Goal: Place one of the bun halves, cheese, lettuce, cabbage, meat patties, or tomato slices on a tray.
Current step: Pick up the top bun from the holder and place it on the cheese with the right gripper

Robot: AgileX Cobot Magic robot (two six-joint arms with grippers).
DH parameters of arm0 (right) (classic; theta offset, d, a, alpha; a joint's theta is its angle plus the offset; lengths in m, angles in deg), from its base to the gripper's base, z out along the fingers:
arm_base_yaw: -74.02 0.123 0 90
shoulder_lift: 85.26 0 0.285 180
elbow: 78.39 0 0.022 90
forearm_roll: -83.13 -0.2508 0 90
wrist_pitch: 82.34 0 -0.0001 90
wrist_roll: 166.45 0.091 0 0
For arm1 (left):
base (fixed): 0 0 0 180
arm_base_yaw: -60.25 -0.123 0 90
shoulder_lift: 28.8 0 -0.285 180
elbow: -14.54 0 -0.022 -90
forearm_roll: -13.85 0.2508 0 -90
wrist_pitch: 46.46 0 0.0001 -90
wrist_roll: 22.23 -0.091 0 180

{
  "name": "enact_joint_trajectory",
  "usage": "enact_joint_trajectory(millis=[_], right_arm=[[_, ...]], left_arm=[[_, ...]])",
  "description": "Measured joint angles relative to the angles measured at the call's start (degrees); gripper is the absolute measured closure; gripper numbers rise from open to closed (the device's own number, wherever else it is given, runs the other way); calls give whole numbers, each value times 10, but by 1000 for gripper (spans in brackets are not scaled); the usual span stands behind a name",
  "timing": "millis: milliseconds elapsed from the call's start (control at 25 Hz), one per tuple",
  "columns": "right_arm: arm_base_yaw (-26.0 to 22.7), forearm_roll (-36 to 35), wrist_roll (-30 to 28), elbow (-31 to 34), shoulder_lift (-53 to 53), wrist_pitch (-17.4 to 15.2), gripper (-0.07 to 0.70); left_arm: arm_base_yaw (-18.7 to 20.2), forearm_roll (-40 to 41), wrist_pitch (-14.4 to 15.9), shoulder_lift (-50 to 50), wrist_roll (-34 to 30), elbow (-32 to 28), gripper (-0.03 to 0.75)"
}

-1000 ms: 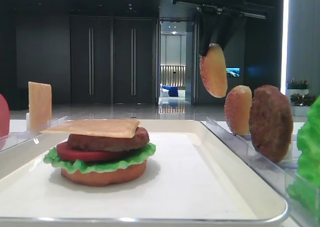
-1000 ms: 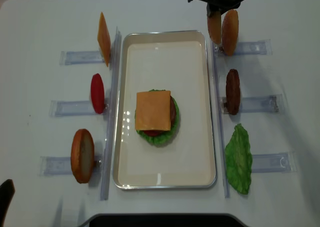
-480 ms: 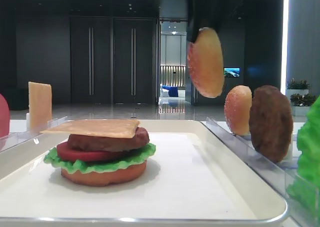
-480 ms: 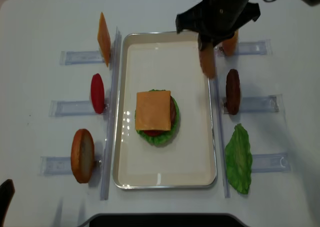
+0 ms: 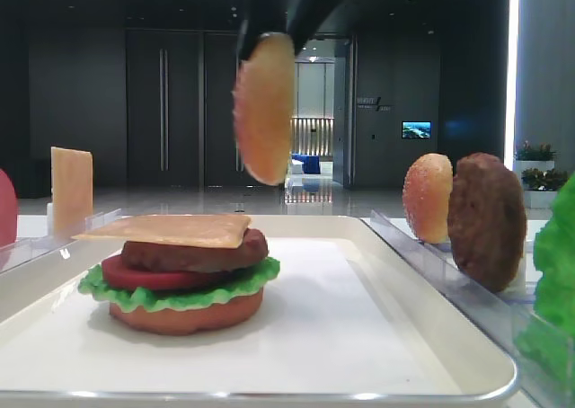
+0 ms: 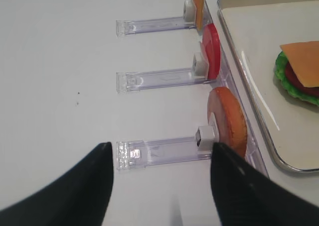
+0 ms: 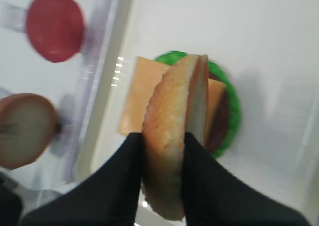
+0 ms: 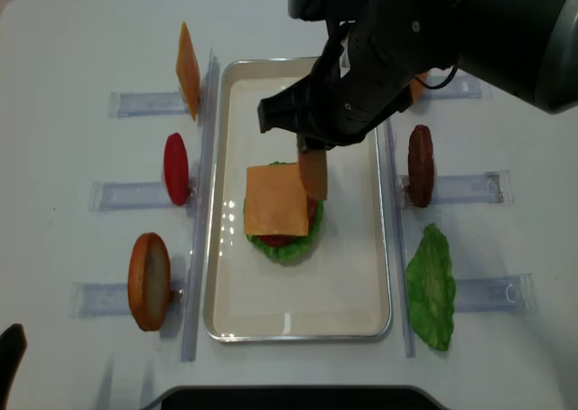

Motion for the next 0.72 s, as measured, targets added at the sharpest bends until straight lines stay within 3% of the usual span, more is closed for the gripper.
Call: enact_joint_trajectory(millis=[120,200,360,440,560,720], right_arm=[[-1,-139,-108,7,0,55,462],[-10,-287,-217,28,0,87,462],[-56,-592,-496,100,0,83,462],[-86,-694,-606,135,0,73,462],[-115,-764,-680,168,0,62,462],[-122,-778,-710,189,0,63,465]], left_arm=[[0,0,0,0,0,0,244],[0,0,0,0,0,0,244],[0,0,0,0,0,0,244],[0,0,0,0,0,0,244],[0,0,0,0,0,0,244],[0,0,0,0,0,0,244]])
